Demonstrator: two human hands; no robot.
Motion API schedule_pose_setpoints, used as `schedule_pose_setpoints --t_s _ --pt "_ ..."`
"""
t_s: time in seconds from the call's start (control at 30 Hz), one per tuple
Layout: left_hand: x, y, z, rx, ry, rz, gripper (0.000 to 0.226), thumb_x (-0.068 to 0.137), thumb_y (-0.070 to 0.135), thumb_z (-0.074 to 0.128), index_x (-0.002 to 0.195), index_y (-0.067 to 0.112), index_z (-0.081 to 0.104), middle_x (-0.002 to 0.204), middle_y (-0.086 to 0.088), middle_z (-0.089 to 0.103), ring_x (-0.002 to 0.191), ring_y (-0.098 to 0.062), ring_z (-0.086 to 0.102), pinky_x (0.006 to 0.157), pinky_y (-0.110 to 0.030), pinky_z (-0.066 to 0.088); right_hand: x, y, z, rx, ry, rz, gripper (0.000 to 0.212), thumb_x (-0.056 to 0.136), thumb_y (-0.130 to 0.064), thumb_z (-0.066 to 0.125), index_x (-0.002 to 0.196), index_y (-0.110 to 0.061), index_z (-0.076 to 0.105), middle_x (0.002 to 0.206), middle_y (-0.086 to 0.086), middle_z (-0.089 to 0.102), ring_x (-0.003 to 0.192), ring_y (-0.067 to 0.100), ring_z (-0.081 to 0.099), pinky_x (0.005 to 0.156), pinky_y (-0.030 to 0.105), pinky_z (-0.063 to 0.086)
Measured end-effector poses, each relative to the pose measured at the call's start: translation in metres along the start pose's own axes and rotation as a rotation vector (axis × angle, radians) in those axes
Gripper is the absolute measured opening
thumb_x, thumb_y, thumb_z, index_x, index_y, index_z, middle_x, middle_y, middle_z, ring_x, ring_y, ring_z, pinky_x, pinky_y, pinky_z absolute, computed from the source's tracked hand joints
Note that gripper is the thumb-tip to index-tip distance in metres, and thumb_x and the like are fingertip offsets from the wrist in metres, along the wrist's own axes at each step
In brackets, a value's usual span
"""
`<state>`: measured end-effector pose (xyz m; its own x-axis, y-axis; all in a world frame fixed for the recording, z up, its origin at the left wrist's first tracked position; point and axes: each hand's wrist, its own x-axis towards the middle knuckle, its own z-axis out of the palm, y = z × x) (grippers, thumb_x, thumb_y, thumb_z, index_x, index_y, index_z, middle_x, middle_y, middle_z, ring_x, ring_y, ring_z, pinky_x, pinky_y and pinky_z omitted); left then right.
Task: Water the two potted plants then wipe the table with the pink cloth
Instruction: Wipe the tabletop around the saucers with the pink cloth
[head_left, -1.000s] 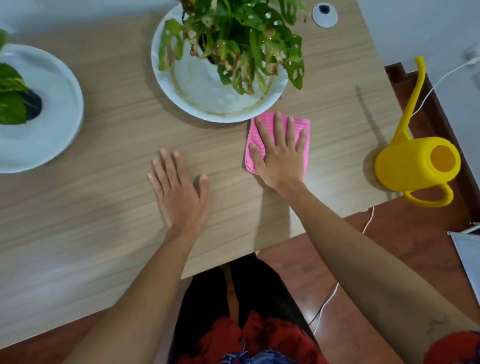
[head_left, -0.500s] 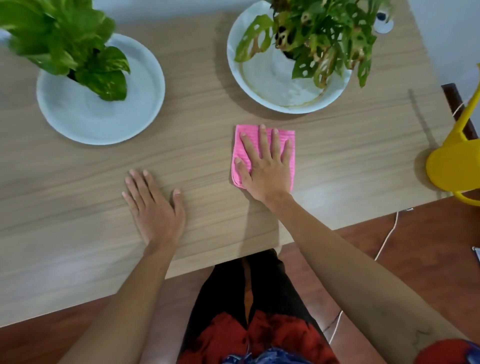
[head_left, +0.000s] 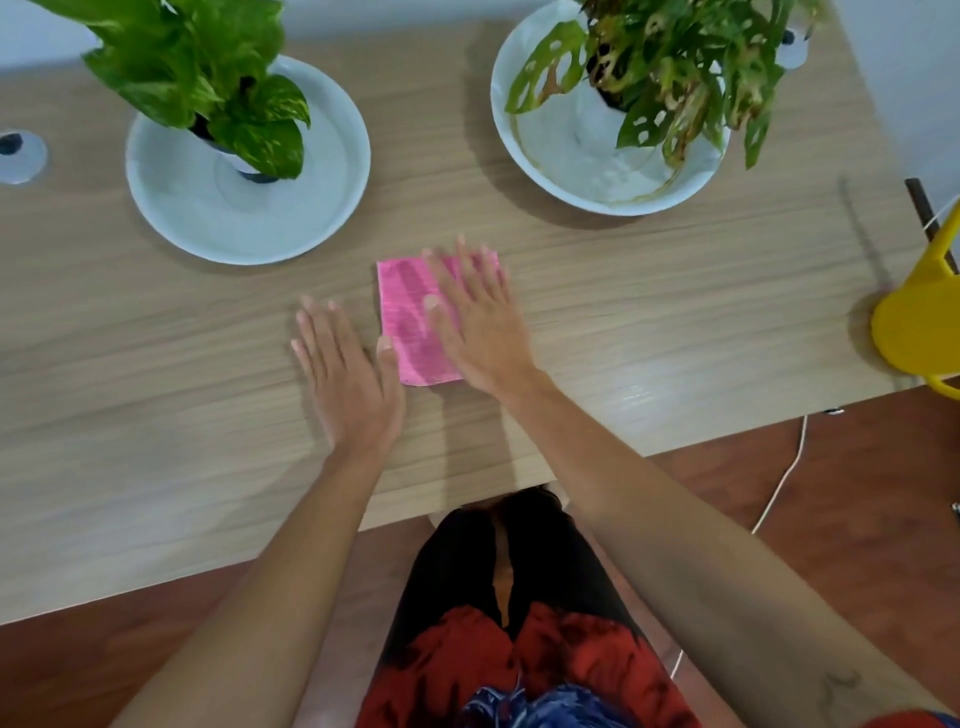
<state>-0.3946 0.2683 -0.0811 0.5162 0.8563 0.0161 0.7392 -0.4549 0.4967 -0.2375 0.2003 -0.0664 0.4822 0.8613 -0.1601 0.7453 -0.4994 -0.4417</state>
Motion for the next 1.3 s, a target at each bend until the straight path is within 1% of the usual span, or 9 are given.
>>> schedule_pose_setpoints --t_s 0.2,0.4,0.53,0.67,0.8,1.07,1.13,1.23,1.3 --pt "0.025 0.064 0.023 0.141 -0.15 0.222 0.07 0.099 0.04 0.032 0.158 0.003 0.028 0.168 -0.021 0.007 0.156 -0.038 0.0 0.126 -0.046 -0.009 -0.016 0.065 -0.018 -0.055 0.107 0.216 0.055 0.107 -0.038 0.018 0.161 -0.026 0.019 0.17 0.009 0.007 0.156 0.033 -0.003 0.126 0.055 0.001" --pt "0.027 0.075 0.055 0.33 -0.322 0.208 0.067 0.105 0.054 0.019 0.163 0.027 -0.002 0.169 -0.014 -0.013 0.154 -0.041 -0.013 0.125 -0.055 -0.006 -0.021 0.08 -0.004 -0.195 0.131 0.236 0.058 0.105 -0.037 0.014 0.161 -0.023 0.02 0.169 0.011 0.011 0.156 0.034 0.004 0.127 0.05 0.002" --pt "0.025 0.07 0.052 0.349 -0.341 0.221 0.069 0.103 0.06 0.017 0.162 0.031 -0.003 0.17 -0.012 -0.012 0.154 -0.041 -0.012 0.125 -0.056 -0.004 -0.022 0.08 -0.005 -0.193 0.157 0.237 0.058 0.105 -0.037 0.015 0.161 -0.022 0.023 0.169 0.011 0.015 0.156 0.035 0.008 0.127 0.05 0.005" --pt "0.022 0.041 0.037 0.334 -0.349 0.234 0.07 0.102 0.061 0.02 0.163 0.031 0.003 0.171 -0.01 -0.006 0.155 -0.041 -0.007 0.125 -0.057 0.001 -0.022 0.079 -0.005 -0.205 0.16 0.242 0.057 0.106 -0.036 0.016 0.161 -0.023 0.022 0.169 0.011 0.015 0.156 0.034 0.009 0.127 0.049 0.005" --pt "0.014 -0.002 0.01 0.329 -0.337 0.203 0.069 0.102 0.06 0.02 0.163 0.032 0.005 0.171 -0.008 -0.006 0.155 -0.041 -0.008 0.126 -0.056 -0.002 -0.021 0.079 -0.005 -0.217 0.146 0.238 0.056 0.107 -0.036 0.017 0.161 -0.024 0.018 0.169 0.011 0.013 0.156 0.033 0.007 0.127 0.05 0.006" --pt "-0.003 -0.122 -0.059 0.354 -0.297 0.096 0.07 0.101 0.059 0.022 0.163 0.028 0.013 0.171 -0.009 0.001 0.155 -0.042 -0.003 0.125 -0.053 -0.006 -0.021 0.08 -0.005 -0.253 0.123 0.249 0.057 0.106 -0.038 0.015 0.162 -0.026 0.013 0.17 0.009 0.009 0.156 0.032 0.005 0.127 0.049 0.004" --pt "-0.008 -0.152 -0.079 0.374 -0.288 0.034 0.072 0.099 0.06 0.021 0.163 0.027 0.014 0.171 -0.008 0.001 0.155 -0.041 -0.002 0.124 -0.049 -0.01 -0.023 0.079 -0.004 -0.259 0.124 0.248 0.057 0.107 -0.038 0.015 0.162 -0.026 0.013 0.17 0.009 0.009 0.156 0.032 0.004 0.127 0.049 0.004" --pt "-0.012 -0.182 -0.103 0.378 -0.291 -0.043 0.076 0.096 0.063 0.018 0.163 0.027 0.015 0.17 -0.007 -0.002 0.155 -0.039 -0.004 0.119 -0.034 -0.023 -0.022 0.079 -0.005 -0.253 0.114 0.254 0.057 0.107 -0.038 0.015 0.162 -0.026 0.012 0.17 0.009 0.008 0.157 0.031 0.004 0.127 0.049 0.004" --pt "-0.013 -0.189 -0.108 0.368 -0.291 -0.035 0.077 0.095 0.064 0.017 0.163 0.027 0.014 0.17 -0.007 -0.004 0.155 -0.039 -0.005 0.119 -0.033 -0.023 -0.023 0.079 -0.005 -0.253 0.109 0.253 0.057 0.107 -0.037 0.016 0.162 -0.026 0.012 0.17 0.009 0.007 0.157 0.032 0.003 0.127 0.049 0.004"
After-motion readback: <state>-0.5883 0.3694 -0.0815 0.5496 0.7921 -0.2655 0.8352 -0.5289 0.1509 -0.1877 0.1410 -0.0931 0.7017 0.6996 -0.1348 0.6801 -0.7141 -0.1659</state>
